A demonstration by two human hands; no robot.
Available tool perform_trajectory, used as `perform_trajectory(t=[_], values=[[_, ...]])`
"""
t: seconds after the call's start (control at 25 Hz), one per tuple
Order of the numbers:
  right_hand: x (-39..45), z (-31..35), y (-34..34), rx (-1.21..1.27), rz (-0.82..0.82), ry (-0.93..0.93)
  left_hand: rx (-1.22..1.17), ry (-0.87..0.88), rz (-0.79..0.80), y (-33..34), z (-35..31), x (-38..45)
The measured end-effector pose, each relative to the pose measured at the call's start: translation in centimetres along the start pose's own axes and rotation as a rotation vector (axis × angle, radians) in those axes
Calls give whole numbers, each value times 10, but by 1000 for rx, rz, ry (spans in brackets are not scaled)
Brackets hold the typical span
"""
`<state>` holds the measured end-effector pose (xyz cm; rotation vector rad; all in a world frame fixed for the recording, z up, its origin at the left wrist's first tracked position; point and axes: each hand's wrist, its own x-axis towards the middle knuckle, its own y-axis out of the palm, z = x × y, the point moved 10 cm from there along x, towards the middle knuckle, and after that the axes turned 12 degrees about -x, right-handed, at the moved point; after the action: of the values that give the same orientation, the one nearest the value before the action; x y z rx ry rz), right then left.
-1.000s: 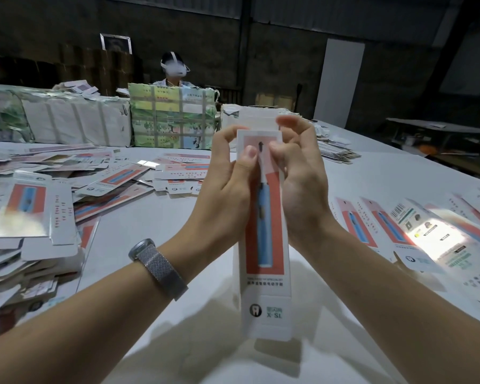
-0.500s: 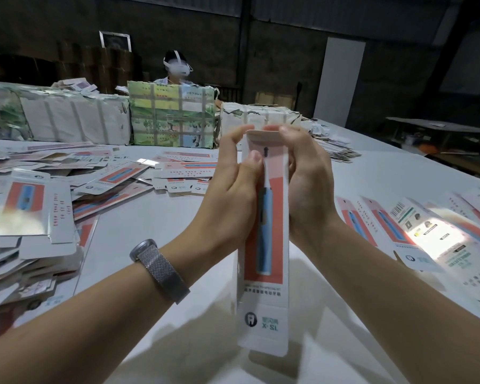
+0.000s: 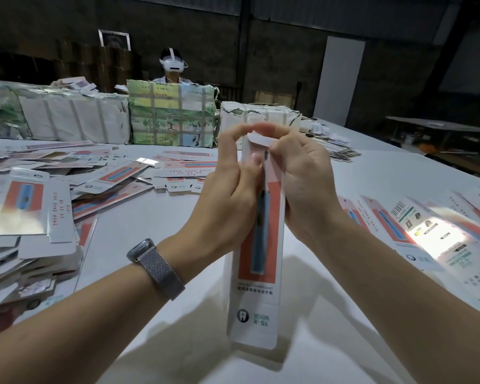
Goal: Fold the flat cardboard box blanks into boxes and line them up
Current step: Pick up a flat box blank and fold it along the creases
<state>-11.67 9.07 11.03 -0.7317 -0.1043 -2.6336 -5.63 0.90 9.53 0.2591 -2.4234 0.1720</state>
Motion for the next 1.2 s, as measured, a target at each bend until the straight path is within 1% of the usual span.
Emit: perform_trajectory(t=[0.24,0.4,0.52,0.64,0.84,0.96,1.04,1.2], values=[[2,3,-10,-15,-67,24,51,16,62,5,-4,-1],[4,9,-12,-48,-29,18,87,25,74,4,-7,-1],[5,11,-11,-96,5,15,58,11,50,1,-7,0],[6,15,-11,-168,2,-47,18,14,41,0,-9,1],[4,27,-15,-287,-59,-235,-53,-5,38,2,-8,1],[3,32,-18,-365,-97,-335,-43,7,40,4,-11,2],[3,32,-18,-380,-99,-356,-41,-5,43,4,-9,2],[3,32,-18,-332,-87,-351,-26,-8,49,7,-10,2]])
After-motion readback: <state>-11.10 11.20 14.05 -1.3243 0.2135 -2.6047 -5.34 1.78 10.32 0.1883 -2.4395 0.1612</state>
